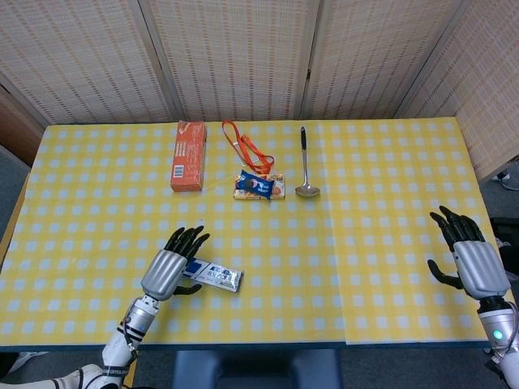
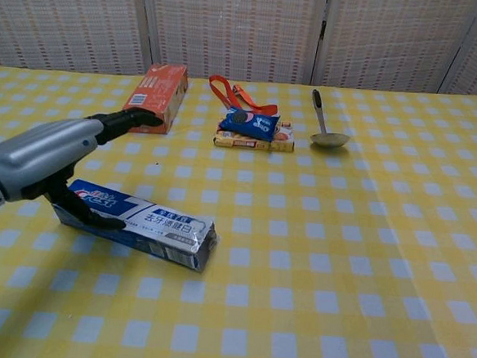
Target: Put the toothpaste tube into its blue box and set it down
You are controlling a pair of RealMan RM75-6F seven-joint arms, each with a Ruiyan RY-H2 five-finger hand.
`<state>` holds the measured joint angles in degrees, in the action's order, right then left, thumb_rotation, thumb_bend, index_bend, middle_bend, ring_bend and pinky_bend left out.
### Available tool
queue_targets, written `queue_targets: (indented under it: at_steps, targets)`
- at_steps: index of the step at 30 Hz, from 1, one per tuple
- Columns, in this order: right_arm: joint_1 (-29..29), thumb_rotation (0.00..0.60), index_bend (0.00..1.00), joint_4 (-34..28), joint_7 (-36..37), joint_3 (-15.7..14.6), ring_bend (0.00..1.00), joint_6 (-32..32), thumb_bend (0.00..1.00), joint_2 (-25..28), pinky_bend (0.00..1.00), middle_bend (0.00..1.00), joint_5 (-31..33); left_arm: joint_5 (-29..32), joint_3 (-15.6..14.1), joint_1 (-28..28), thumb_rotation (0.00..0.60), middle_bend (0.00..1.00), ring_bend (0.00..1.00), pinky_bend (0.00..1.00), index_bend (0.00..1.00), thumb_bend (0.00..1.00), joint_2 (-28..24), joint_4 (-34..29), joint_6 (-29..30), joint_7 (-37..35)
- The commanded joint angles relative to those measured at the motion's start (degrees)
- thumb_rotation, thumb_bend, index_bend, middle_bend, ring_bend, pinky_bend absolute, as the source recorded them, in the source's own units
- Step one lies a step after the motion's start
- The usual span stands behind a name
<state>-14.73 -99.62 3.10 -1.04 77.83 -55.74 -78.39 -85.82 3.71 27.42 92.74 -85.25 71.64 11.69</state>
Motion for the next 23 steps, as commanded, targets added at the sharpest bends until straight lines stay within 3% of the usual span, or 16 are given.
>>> queue_targets:
  at_steps: [1, 5, 9, 15, 23]
  targets:
    - [3.5, 0.600, 0.00, -0.5, -7.2, -0.2, 0.01, 5.8, 0.41, -1.8, 0.04, 0.00, -1.3, -2.1, -1.5, -4.2, 0.600, 0.00, 0.00, 0.00, 0.01, 0.11, -13.2, -7.1, 6.0, 5.4]
    - [7.0, 0.600, 0.00, -0.3, -12.8, 0.5, 0.01, 12.3, 0.41, -4.6, 0.02, 0.00, -1.8, -1.3, -3.3, -10.7, 0.600, 0.00, 0.00, 0.00, 0.01, 0.11, -20.5, -6.8, 13.7, 6.6]
    - [9.7, 0.600, 0.00, -0.1, -15.3, 0.9, 0.01, 16.3, 0.40, -6.9, 0.01, 0.00, -2.3, 1.2, -3.3, -15.7, 0.600, 0.00, 0.00, 0.00, 0.01, 0.11, -21.8, -2.9, 18.8, -0.1]
    - [11.5, 0.600, 0.00, 0.9, -17.6, 1.5, 0.00, 18.3, 0.39, -9.1, 0.00, 0.00, -3.4, 3.4, -2.4, -19.7, 0.600, 0.00, 0.00, 0.00, 0.01, 0.11, -21.1, 3.0, 21.9, -5.8]
    - [10.9, 0.600, 0.00, 2.2, -15.4, 3.5, 0.00, 15.7, 0.36, -9.9, 0.00, 0.00, -2.9, 0.8, -2.5, -21.4, 0.600, 0.00, 0.00, 0.00, 0.00, 0.11, -24.5, -0.6, 23.7, -6.2]
